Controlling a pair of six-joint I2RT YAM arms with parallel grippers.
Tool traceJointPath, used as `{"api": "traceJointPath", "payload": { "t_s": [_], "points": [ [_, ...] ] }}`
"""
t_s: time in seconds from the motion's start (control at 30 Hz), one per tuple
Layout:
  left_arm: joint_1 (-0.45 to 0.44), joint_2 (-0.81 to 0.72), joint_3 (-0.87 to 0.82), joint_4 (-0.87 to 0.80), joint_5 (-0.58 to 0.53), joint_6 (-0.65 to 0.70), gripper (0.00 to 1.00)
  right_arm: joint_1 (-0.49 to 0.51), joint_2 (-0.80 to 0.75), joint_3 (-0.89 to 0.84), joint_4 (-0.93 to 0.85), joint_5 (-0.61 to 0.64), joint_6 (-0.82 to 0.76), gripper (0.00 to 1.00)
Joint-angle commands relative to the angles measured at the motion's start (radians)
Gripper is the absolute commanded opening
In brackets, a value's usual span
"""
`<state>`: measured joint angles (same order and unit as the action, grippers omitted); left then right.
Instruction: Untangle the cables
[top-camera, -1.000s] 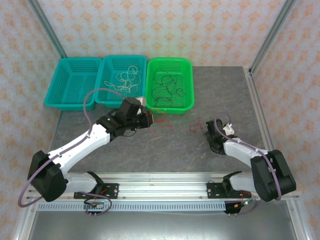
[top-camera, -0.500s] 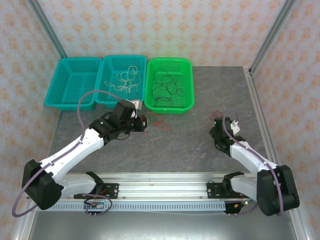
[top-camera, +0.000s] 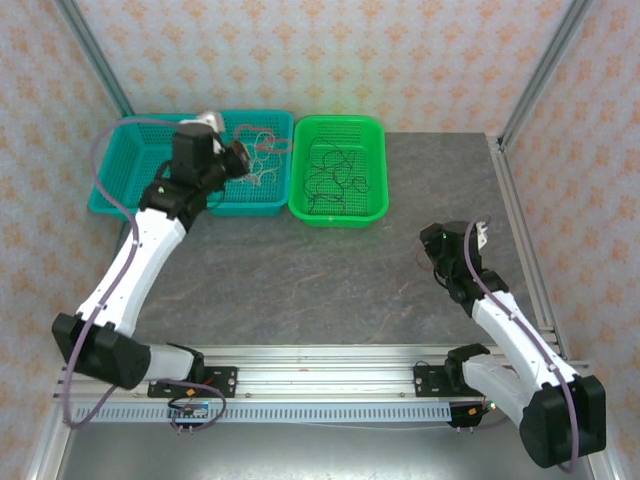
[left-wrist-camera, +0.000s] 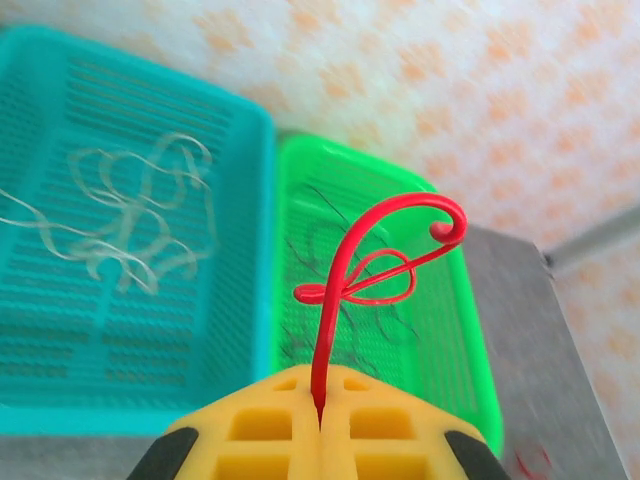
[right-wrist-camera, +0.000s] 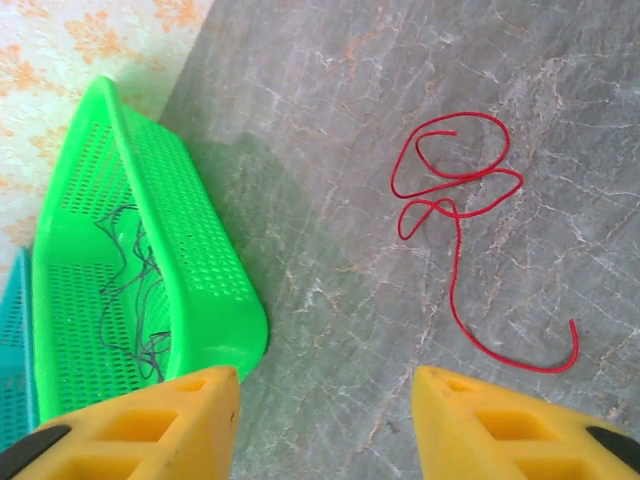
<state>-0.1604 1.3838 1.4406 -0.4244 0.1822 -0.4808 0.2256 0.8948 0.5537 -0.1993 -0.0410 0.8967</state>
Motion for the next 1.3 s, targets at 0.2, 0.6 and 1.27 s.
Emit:
{"api": "traceJointPath", "payload": {
  "t_s": [0.2, 0.6, 1.27],
  "points": [
    [0.402, 0.349, 0.317, -0.026, 0.092, -0.146, 0.0, -0.002, -0.092, -0.05, -0.061, 0.018, 0.03, 0.49],
    [0.575, 0.712, 0.666, -0.252, 0.079, -0.105, 0.38, -0.002, -0.146, -0.032, -0.117, 0.037, 0.007, 0.5],
    [0.25, -0.078, -0.01, 0.066, 0.264, -0.238, 0.6, -0.013, 0.13, 0.098, -0.066, 0.052, -0.243, 0.61]
  ]
}}
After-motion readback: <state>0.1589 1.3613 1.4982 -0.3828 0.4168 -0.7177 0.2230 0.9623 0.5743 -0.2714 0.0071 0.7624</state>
